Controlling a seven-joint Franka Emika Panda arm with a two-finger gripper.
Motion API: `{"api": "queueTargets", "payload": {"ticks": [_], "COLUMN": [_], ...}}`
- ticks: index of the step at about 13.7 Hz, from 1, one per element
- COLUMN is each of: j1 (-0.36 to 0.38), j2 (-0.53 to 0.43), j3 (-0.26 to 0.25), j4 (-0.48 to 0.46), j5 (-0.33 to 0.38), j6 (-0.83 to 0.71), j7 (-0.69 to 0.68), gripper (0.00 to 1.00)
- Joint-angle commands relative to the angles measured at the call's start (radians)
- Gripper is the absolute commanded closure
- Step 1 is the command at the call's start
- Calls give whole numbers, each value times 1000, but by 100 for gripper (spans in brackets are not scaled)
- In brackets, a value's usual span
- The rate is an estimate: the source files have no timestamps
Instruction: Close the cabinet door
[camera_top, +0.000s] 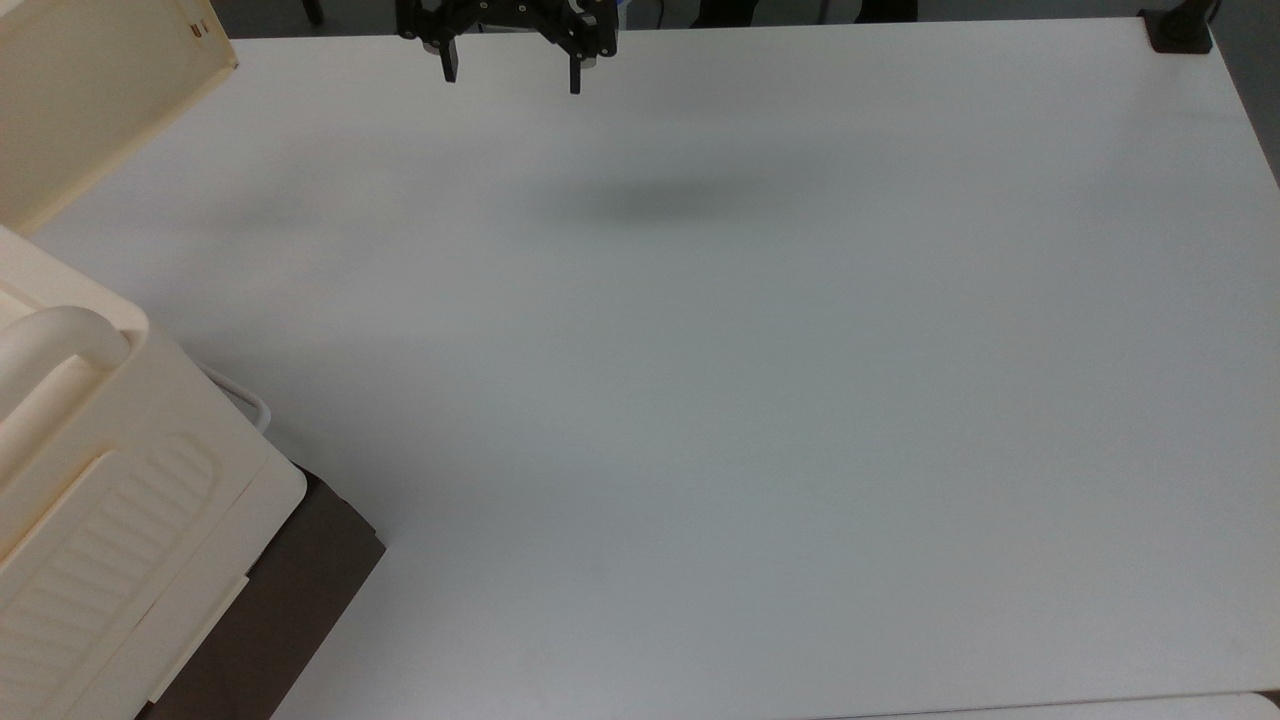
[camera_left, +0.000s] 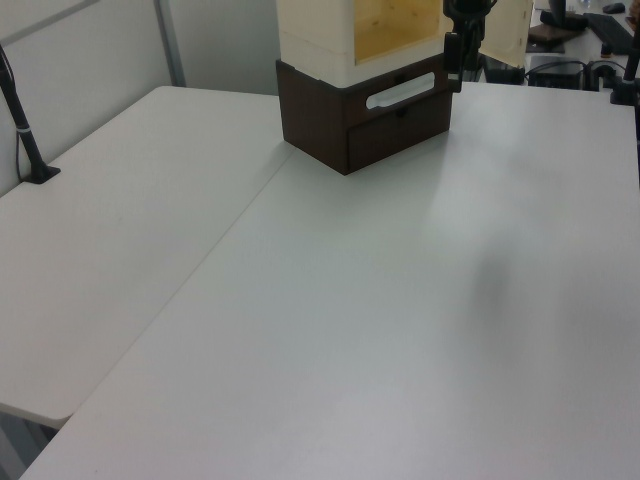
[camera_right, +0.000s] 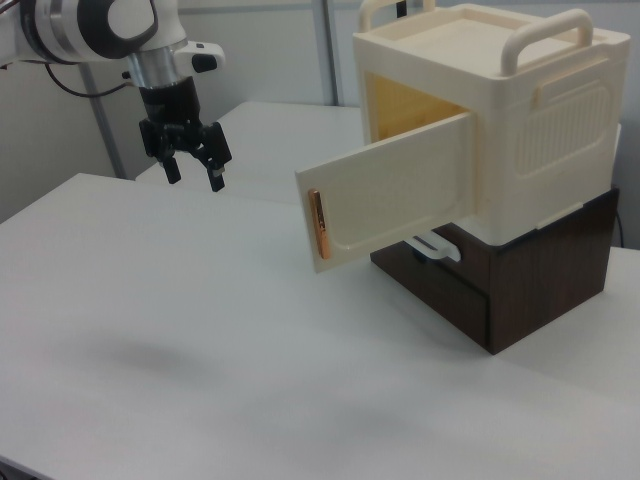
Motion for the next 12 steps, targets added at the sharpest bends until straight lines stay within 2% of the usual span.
{"api": "queueTargets", "payload": {"ticks": [1,12], "j1": [10,5], "j2": [-16,-17], "j3": [-9,-11], "j4": [-14,-13], "j5": [9,7], "j6": [-28,-25], "j7": [5,-7], "gripper": [0,0]}}
